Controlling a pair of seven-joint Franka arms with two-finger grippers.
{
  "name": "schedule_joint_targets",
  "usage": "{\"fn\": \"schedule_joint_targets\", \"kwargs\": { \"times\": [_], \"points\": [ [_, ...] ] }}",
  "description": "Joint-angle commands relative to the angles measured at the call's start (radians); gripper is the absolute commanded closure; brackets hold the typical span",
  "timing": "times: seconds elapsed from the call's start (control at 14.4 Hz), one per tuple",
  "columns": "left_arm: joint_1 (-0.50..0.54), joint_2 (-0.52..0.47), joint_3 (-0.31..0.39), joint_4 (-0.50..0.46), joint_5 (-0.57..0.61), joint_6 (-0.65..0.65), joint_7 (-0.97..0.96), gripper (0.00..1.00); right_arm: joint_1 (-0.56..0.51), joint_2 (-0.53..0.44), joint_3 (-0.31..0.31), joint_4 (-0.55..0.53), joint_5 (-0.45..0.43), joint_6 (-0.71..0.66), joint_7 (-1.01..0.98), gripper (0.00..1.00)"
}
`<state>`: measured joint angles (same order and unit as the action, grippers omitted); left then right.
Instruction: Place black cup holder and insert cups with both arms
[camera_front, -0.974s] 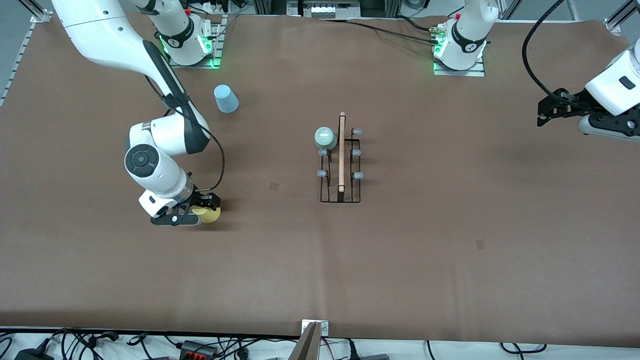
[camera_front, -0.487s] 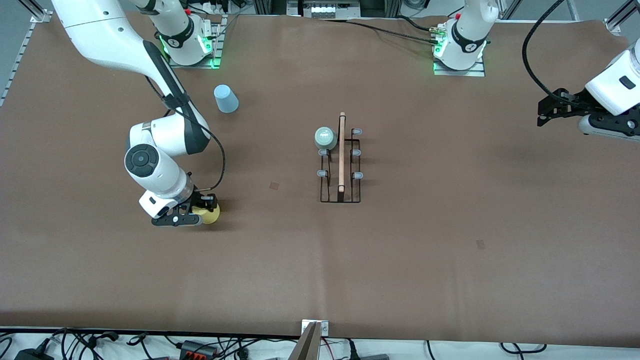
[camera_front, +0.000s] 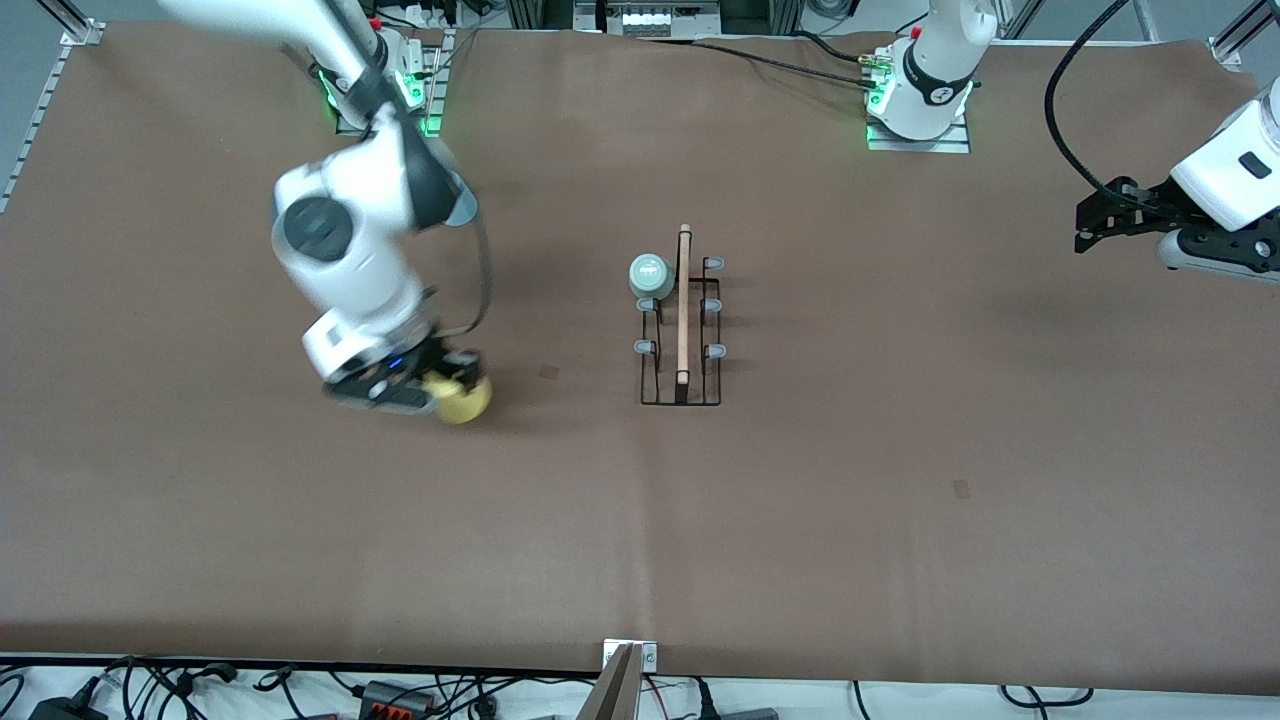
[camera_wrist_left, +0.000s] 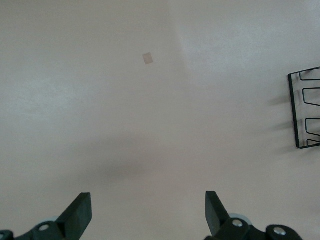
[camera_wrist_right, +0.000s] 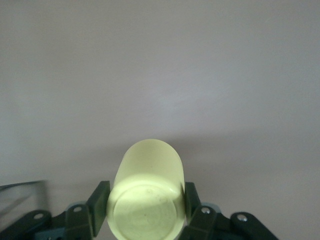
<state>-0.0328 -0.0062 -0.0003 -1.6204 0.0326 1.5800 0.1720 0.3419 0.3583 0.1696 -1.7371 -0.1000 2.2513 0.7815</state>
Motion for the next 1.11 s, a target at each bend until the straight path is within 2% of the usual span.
{"fn": "schedule_joint_targets", "kwargs": {
  "times": [0.0, 0.28, 0.9, 0.97, 1.04],
  "points": [
    [0.004, 0.012, -0.001, 0.031, -0.023, -0.025, 0.001, 0.0, 0.084, 0.051, 0.056, 0.14, 0.0, -0.073, 0.287, 0.91],
    [0.004, 0.012, 0.0, 0.031, -0.023, -0.025, 0.004, 0.0, 0.199, 0.125, 0.057, 0.189, -0.012, -0.033, 0.458, 0.91],
    [0.005, 0.017, 0.005, 0.033, -0.023, -0.025, 0.009, 0.0, 0.221, 0.201, 0.056, 0.22, -0.058, 0.06, 0.459, 0.9],
    [0.005, 0.017, 0.006, 0.031, -0.023, -0.025, 0.009, 0.0, 0.223, 0.211, 0.056, 0.22, -0.058, 0.082, 0.461, 0.85],
    [0.007, 0.018, 0.008, 0.031, -0.023, -0.025, 0.009, 0.0, 0.23, 0.221, 0.056, 0.22, -0.058, 0.097, 0.461, 0.73]
  ]
}}
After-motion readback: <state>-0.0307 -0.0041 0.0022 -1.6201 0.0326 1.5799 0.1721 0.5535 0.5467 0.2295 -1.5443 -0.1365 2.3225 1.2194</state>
